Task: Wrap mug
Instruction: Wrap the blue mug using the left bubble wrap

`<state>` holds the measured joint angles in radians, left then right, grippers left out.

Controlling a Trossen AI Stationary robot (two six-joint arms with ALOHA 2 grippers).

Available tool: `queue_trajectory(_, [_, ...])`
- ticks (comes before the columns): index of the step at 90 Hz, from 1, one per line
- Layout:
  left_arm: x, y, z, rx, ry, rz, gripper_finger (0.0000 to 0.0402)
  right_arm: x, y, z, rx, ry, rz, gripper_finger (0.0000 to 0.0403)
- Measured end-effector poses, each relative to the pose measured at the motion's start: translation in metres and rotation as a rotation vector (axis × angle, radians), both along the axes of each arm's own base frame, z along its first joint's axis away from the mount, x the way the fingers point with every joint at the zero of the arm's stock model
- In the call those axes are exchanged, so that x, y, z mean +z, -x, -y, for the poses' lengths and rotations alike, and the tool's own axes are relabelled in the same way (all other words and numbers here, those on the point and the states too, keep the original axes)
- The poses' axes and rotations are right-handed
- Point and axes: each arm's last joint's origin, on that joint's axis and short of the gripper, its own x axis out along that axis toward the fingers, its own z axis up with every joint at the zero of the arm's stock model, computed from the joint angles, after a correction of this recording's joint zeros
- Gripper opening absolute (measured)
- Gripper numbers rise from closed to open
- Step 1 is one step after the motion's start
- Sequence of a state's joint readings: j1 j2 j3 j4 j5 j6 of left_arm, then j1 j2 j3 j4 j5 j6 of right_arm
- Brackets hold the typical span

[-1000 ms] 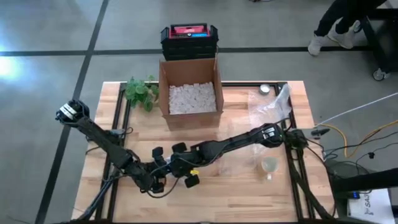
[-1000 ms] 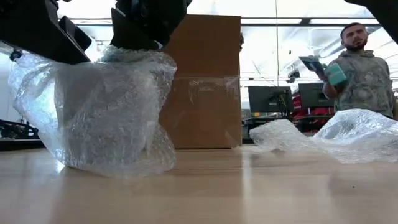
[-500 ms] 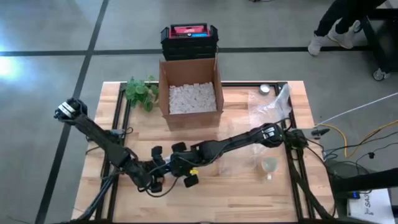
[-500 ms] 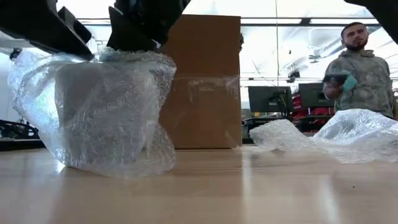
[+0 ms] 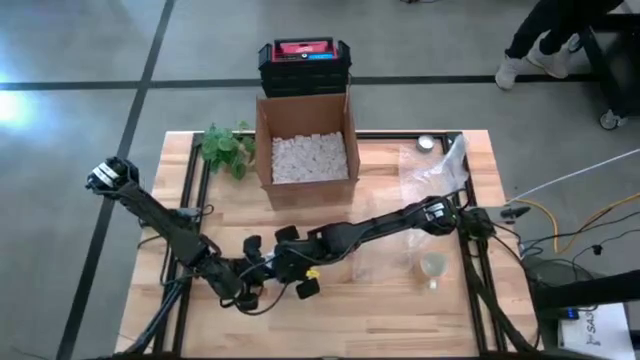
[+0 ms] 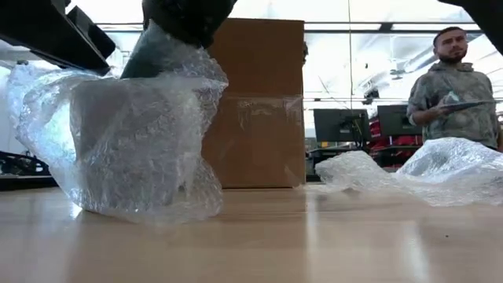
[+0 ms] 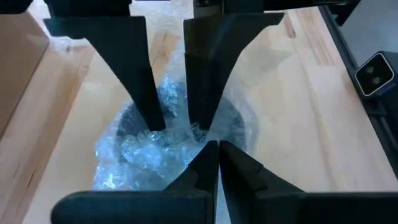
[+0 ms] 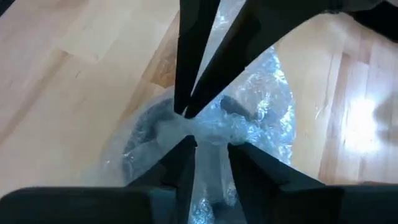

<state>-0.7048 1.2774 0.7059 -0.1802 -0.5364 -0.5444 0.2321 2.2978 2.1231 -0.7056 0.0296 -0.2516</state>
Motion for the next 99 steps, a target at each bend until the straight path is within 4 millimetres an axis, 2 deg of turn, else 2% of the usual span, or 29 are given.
queue_trajectory(15, [0.0,0.0,-0.001,0.029,0.011,0.01,0.0,0.017,0.008,0.001,0.003,0.002,-0.01,0.0074])
queue_trajectory(33, [0.0,-0.001,-0.001,0.035,0.013,0.01,0.0,0.027,0.017,0.0,-0.017,-0.015,-0.048,0.003])
queue_trajectory(43, [0.0,-0.001,-0.002,0.039,0.013,0.011,0.0,0.007,0.006,-0.002,-0.028,-0.031,-0.032,0.0005])
queue_trajectory(54, [0.0,-0.001,-0.002,0.044,0.008,0.012,0.0,-0.022,0.001,-0.003,-0.031,-0.019,-0.087,0.0006])
queue_trajectory(68, [0.005,0.0,-0.004,0.044,0.017,0.022,0.0,-0.025,0.0,-0.001,-0.058,-0.03,-0.091,0.0001])
queue_trajectory(80, [0.032,0.005,-0.006,0.037,0.026,0.039,0.0,-0.027,-0.001,0.002,-0.07,-0.033,-0.093,0.0002])
queue_trajectory(89, [0.045,0.017,-0.011,0.064,0.019,-0.047,0.0,-0.026,-0.001,0.002,-0.071,-0.031,-0.092,0.0001])
queue_trajectory(99, [0.043,0.035,-0.015,0.112,0.043,-0.189,0.0,-0.027,-0.001,0.002,-0.071,-0.03,-0.095,0.0001])
